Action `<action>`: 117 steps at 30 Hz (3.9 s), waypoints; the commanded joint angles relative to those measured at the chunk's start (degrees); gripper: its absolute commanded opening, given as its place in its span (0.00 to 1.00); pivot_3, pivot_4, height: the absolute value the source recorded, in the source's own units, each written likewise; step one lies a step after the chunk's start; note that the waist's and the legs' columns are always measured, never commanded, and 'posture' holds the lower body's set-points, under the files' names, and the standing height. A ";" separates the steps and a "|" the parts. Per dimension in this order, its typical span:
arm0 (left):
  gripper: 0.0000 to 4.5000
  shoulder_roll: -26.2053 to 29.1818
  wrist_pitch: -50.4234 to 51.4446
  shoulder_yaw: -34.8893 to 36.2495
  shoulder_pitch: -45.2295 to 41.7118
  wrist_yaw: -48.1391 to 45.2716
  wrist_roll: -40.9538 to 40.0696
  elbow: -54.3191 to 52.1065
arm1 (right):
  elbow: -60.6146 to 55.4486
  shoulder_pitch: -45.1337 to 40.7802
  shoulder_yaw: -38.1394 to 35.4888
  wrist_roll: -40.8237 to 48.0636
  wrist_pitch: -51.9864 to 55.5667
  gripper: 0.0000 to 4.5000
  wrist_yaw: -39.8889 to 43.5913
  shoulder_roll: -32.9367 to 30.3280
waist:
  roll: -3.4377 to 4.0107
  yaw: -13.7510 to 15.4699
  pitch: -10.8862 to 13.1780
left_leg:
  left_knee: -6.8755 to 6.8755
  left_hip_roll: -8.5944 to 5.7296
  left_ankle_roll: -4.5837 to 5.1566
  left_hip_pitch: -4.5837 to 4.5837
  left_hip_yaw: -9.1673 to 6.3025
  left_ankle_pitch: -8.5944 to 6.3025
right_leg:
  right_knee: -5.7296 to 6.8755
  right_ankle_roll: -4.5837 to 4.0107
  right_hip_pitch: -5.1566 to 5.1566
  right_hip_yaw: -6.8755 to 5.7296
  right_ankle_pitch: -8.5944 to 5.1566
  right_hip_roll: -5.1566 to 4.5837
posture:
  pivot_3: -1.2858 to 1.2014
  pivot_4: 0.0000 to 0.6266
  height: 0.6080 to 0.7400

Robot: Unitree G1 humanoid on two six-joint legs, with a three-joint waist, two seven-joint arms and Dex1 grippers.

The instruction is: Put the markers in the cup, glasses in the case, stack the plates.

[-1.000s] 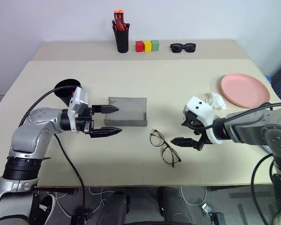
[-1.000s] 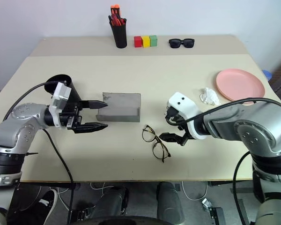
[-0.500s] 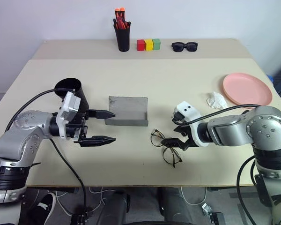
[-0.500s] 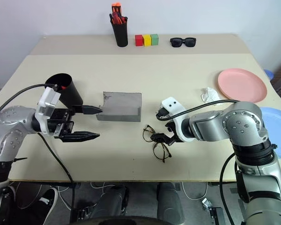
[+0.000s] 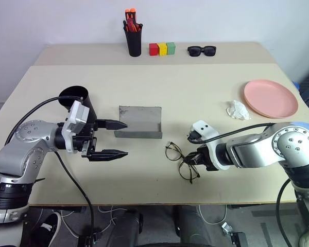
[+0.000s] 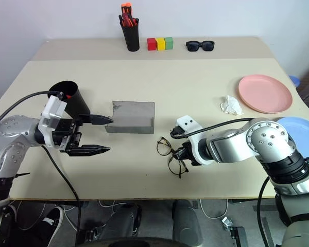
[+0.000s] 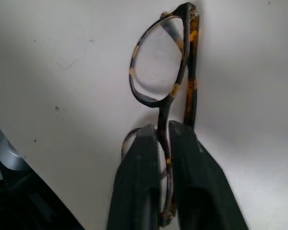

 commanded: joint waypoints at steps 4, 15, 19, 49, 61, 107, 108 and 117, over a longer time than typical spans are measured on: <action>1.00 0.59 -0.97 0.64 -0.09 0.12 0.23 -0.68 | -1.04 -1.12 3.32 5.19 -4.85 0.14 -2.01 -2.61 | 0.00 0.04 0.00 | 0.00 0.00 0.00 -0.01 0.00 0.00 | -0.01 0.00 0.00 0.00 0.00 0.00 | 0.52 0.24 1.00; 1.00 0.48 -1.12 0.56 0.29 0.62 0.49 -0.83 | 1.37 -0.77 4.35 6.84 -9.56 0.14 -2.37 -2.81 | 0.00 0.10 0.00 | 0.00 0.00 0.00 -0.01 0.00 0.00 | -0.01 0.00 0.00 0.00 0.00 0.01 | 0.52 0.24 1.00; 1.00 0.60 -0.47 0.62 0.52 1.42 0.22 -2.24 | 1.89 -0.71 4.48 6.84 -9.78 0.01 -1.80 -2.73 | 0.00 0.09 0.00 | 0.00 0.00 0.00 -0.02 0.00 0.00 | -0.02 0.00 -0.01 0.00 0.00 0.01 | 0.52 0.24 1.00; 1.00 3.95 5.79 7.55 -1.30 12.04 -3.97 -5.73 | 1.35 -14.15 -0.40 -52.12 -13.52 0.01 47.86 -7.74 | 0.03 -0.21 0.02 | 0.01 0.07 0.02 -0.11 0.14 -0.01 | -0.01 0.01 -0.18 0.00 0.00 0.05 | 0.52 0.24 1.00; 1.00 9.83 2.75 16.48 8.48 8.57 -2.83 -2.92 | 9.12 -21.54 2.05 -70.52 -21.71 0.01 55.57 14.54 | 0.04 0.10 0.03 | -0.05 0.07 -0.01 -0.18 0.15 0.00 | 0.01 -0.06 -0.34 0.05 0.04 0.04 | 0.52 0.24 1.00; 1.00 9.17 4.83 15.43 7.16 13.07 -4.43 -6.38 | 22.63 -15.91 8.96 -93.53 -31.64 0.01 76.42 31.44 | 0.06 -1.62 0.04 | -0.11 0.07 -0.20 -0.14 0.08 0.11 | 0.22 -0.13 -0.43 0.05 0.08 0.06 | 0.52 0.24 1.00; 1.00 9.09 4.86 15.29 7.12 13.21 -4.42 -6.48 | 23.09 -16.00 9.01 -93.83 -31.74 0.01 76.26 31.98 | 0.06 -1.62 0.04 | -0.11 0.07 -0.25 -0.14 0.08 0.13 | 0.22 -0.13 -0.43 0.05 0.09 0.06 | 0.52 0.24 1.00; 1.00 8.82 5.18 15.03 7.11 14.10 -4.62 -7.10 | 24.69 -16.09 8.50 -95.45 -32.76 0.01 77.24 33.74 | 0.05 -1.65 0.03 | -0.11 0.07 -0.38 -0.14 0.07 0.21 | 0.24 -0.13 -0.43 0.05 0.08 0.06 | 0.52 0.24 1.00</action>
